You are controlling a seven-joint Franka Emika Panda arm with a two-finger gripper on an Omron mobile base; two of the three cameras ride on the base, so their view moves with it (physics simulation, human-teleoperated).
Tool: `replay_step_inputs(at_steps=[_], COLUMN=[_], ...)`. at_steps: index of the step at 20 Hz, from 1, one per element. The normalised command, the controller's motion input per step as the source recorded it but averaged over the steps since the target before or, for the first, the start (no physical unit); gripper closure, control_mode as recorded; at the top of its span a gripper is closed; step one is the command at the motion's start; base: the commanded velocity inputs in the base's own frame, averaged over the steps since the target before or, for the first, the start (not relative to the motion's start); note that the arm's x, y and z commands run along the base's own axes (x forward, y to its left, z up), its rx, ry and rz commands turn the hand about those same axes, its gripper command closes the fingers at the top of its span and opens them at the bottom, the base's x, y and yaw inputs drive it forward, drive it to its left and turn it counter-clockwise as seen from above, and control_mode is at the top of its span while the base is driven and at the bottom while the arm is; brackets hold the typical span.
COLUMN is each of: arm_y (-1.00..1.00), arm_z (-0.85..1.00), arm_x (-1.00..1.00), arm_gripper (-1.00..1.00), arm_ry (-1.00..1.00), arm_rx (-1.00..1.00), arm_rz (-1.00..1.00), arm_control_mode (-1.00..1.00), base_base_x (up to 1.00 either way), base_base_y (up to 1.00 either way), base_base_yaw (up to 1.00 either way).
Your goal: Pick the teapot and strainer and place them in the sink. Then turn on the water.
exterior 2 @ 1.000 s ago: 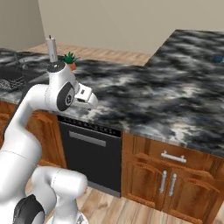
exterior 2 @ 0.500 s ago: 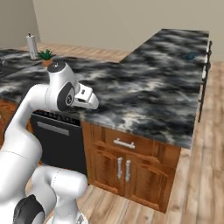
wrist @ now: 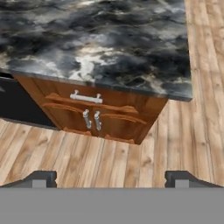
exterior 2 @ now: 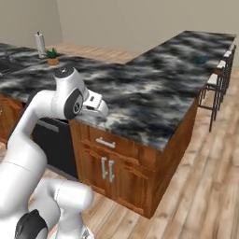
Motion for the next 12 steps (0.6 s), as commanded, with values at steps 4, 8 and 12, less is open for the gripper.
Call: replay_step_inputs(at_steps=[4,8,12], arm_y=[0.00,0.00,0.00], arm_z=[0.00,0.00,0.00], arm_x=[0.00,0.00,0.00], arm_gripper=[-1.00,-1.00,-1.00], arm_ry=[0.00,0.00,0.00], arm_rx=[0.00,0.00,0.00], arm_rz=[0.00,0.00,0.00], arm_control_mode=[1.00,1.00,1.00], base_base_x=[-0.03,0.00,0.01], base_base_y=[-0.84,-0.98,-1.00], base_base_yaw=[0.44,0.48,0.52])
